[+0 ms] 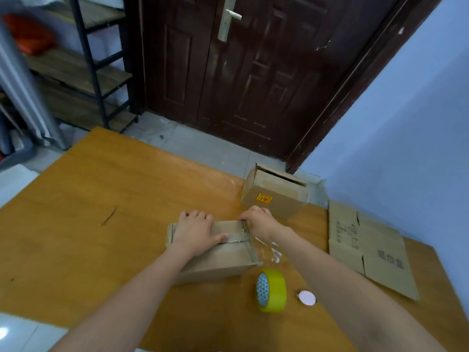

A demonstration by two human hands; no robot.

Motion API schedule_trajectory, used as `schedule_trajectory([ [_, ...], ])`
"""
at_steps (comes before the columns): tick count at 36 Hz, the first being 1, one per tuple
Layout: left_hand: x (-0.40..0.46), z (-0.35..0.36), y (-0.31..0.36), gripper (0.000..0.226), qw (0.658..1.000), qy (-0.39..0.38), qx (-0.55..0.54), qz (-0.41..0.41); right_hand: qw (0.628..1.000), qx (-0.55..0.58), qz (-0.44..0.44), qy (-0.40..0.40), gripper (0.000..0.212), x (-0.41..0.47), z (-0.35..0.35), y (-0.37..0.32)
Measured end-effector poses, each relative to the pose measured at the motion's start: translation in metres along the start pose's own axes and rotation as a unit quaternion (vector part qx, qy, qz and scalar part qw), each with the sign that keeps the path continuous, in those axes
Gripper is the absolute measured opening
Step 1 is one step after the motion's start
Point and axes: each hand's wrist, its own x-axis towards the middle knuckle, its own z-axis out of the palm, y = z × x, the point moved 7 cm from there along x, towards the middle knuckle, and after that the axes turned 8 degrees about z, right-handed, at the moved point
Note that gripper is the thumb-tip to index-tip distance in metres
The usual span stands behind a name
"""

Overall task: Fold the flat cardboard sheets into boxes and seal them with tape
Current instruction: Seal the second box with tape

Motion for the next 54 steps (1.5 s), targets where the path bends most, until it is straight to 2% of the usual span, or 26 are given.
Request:
schedule_trajectory([
  [3,0.0,-0.001,0.0,0.093,1.0,0.022,-0.008,0.0,0.999,0.0,0.009,-0.037,0.052,0.005,0.007,0.005],
  [6,0.001,-0.001,-0.001,0.096,0.999,0.033,-0.017,-0.003,0.998,0.002,0.019,-0.063,0.063,0.01,0.006,0.01],
  [9,0.002,-0.001,-0.001,0.098,0.999,0.031,-0.018,-0.006,0.998,0.013,0.025,-0.057,0.071,0.008,-0.005,0.014],
  [11,0.002,0.0,-0.002,0.099,0.999,0.028,-0.016,-0.006,0.998,0.005,0.026,-0.062,0.067,0.007,-0.007,0.016],
  [15,0.003,0.0,-0.002,0.099,1.0,0.024,-0.011,-0.005,0.997,0.008,0.019,-0.071,0.037,0.01,-0.002,0.017],
  [17,0.002,0.0,-0.002,0.098,1.0,0.023,-0.009,-0.007,0.998,0.011,0.014,-0.067,0.031,0.009,-0.004,0.012],
  [25,0.002,0.001,-0.002,0.098,1.0,0.018,-0.007,-0.007,0.997,0.044,0.034,-0.05,0.033,0.007,-0.008,0.008],
  [31,0.002,0.003,-0.002,0.085,1.0,0.003,0.003,-0.008,0.993,0.103,0.056,0.001,0.033,0.003,-0.001,0.016],
  [33,0.002,0.002,-0.003,0.09,1.0,0.008,0.004,-0.006,0.989,0.131,0.066,0.022,0.031,-0.001,0.001,0.017],
  [42,0.0,0.003,-0.001,0.091,1.0,-0.003,0.013,-0.009,0.95,0.272,0.139,0.066,0.022,-0.014,0.021,0.028],
  [46,-0.001,0.002,0.0,0.082,1.0,-0.016,0.022,-0.006,0.918,0.356,0.167,0.05,0.023,-0.022,0.028,0.032],
  [49,-0.001,0.002,0.0,0.091,0.999,-0.021,0.022,-0.009,0.905,0.391,0.169,0.021,0.026,-0.027,0.036,0.032],
  [54,-0.002,0.004,0.002,0.087,0.999,-0.021,0.028,0.003,0.876,0.455,0.16,-0.021,0.041,-0.047,0.046,0.024],
])
